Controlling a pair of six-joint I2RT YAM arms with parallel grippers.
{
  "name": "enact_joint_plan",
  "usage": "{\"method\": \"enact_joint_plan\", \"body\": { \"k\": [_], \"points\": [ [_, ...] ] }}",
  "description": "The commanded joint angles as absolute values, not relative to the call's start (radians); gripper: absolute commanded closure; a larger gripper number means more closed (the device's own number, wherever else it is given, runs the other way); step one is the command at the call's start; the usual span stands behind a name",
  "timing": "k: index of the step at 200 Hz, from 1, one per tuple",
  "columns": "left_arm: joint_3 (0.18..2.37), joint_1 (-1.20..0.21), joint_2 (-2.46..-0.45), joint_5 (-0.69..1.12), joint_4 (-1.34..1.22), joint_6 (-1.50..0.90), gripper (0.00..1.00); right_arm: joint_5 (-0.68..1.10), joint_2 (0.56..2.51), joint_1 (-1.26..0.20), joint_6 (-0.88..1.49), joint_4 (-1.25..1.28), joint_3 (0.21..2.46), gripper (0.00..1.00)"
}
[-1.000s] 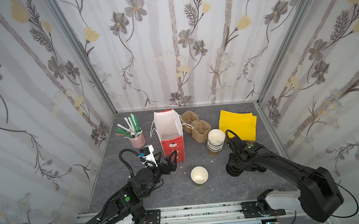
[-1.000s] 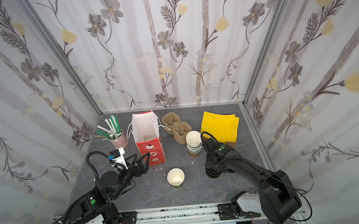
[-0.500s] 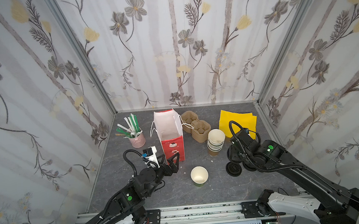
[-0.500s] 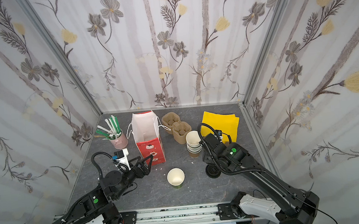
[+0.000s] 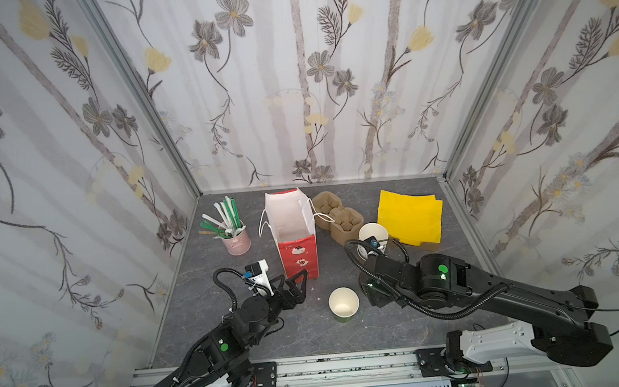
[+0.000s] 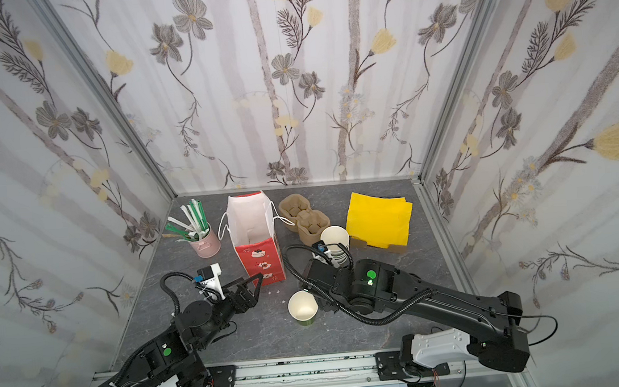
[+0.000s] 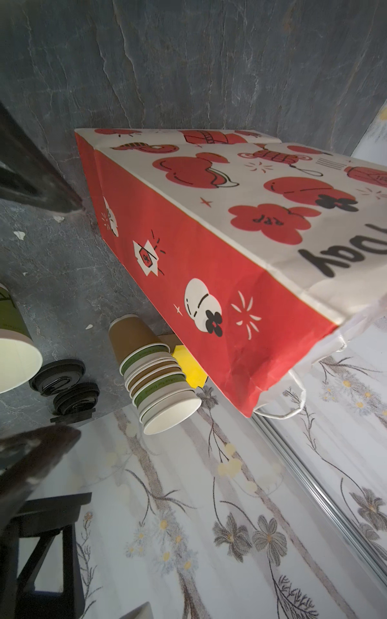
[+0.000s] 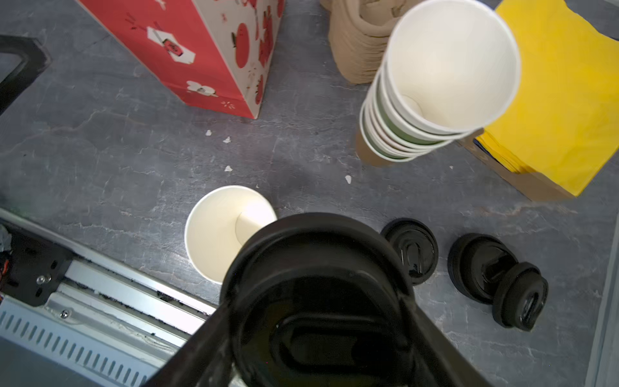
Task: Pack a coffee takeout order
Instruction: Close the lid on the coffee cup.
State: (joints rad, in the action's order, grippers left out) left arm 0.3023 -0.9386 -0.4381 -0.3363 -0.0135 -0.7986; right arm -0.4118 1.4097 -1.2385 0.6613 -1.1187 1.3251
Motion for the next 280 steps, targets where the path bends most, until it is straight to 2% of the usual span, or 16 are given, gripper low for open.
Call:
{"method": "enact_joint_plan", "body": {
  "k": [1, 55, 116, 280],
  "points": [
    [0.273, -0.937, -0.4, -0.355, -0.028, -0.858, 0.0, -0.283, 1.462, -1.243, 0.485, -0.99, 1.336, 0.28],
    [0.22, -0.933, -0.327, -0.363, -0.021, -0.867, 0.0, -0.143, 1.584, -1.228, 0.299, -0.915, 1.346, 0.27],
    [0.203, -0.925, -0.3, -0.387, -0.006, -0.908, 0.0, -0.121, 1.696, -1.19, 0.207, -0.94, 1.341, 0.27],
    [0.193, -0.921, -0.29, -0.381, 0.0, -0.922, 0.0, -0.062, 1.752, -1.148, 0.138, -0.94, 1.345, 0.25]
  ]
}}
